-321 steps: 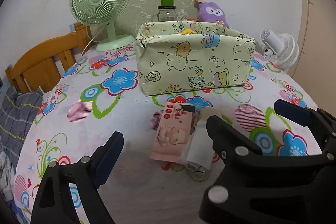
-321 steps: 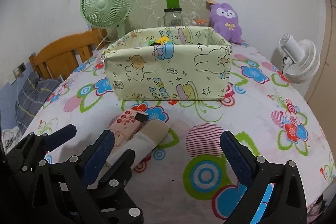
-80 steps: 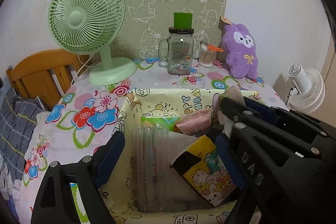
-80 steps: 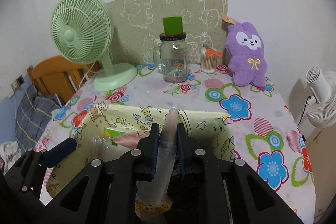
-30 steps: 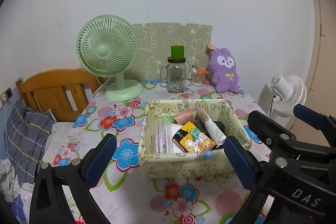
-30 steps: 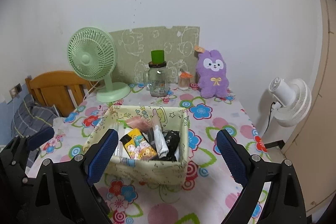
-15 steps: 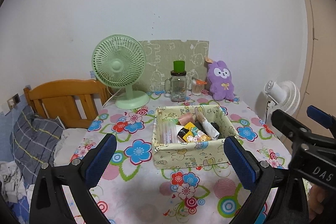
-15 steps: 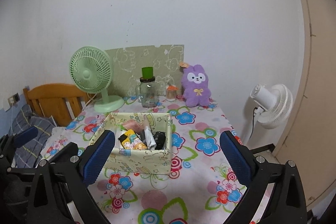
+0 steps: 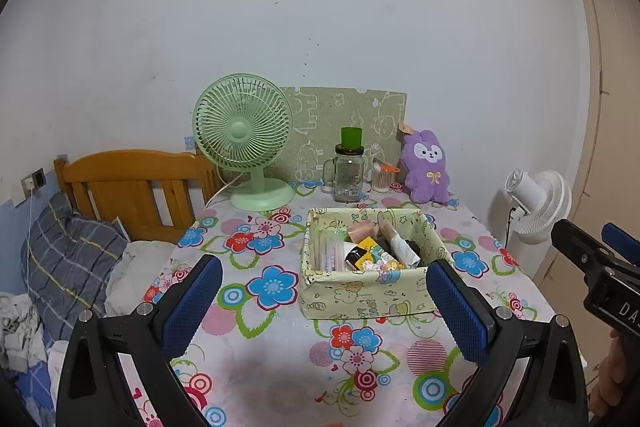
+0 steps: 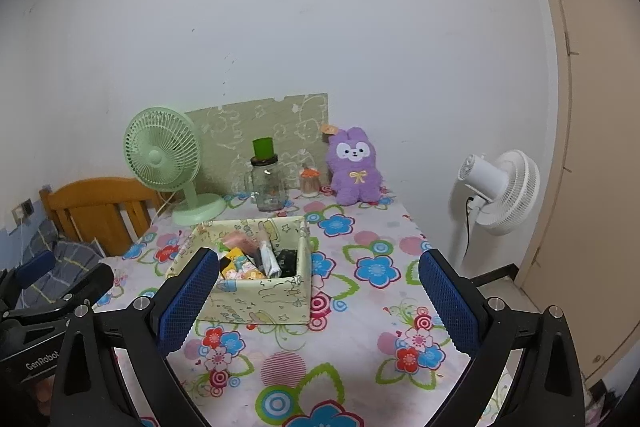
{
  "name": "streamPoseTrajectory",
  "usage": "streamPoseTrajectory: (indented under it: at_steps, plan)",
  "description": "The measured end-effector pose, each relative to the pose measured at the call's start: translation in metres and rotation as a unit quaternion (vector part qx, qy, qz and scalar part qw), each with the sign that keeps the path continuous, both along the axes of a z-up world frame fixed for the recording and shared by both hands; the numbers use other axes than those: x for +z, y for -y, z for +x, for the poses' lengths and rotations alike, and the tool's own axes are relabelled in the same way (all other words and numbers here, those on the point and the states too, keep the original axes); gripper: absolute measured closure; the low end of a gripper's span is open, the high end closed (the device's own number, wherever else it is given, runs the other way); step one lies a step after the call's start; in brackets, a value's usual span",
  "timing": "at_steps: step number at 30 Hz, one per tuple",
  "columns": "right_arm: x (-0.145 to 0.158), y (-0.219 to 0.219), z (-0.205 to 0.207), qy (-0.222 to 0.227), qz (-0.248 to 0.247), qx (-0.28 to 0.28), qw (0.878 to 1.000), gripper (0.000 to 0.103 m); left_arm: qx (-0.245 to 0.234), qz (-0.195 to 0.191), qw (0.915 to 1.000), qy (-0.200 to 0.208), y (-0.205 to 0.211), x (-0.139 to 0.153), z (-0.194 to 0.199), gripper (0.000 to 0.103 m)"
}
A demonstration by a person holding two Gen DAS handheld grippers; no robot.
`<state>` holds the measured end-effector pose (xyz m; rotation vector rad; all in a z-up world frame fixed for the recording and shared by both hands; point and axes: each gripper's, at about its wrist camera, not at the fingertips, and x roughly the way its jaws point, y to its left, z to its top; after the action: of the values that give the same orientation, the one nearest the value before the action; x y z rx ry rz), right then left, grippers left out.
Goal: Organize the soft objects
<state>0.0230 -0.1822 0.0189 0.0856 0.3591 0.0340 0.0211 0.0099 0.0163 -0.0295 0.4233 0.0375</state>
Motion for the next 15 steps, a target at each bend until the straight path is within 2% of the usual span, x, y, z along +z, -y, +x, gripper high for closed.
streamPoseTrajectory:
  at_steps: [15]
  plan:
    - [0.0003,0.0010,0.0005,0.000,-0.004,0.001,1.000,0.002,0.000,-0.006,1.0000,0.006,-0.0030,0.0018,-0.0021,0.000]
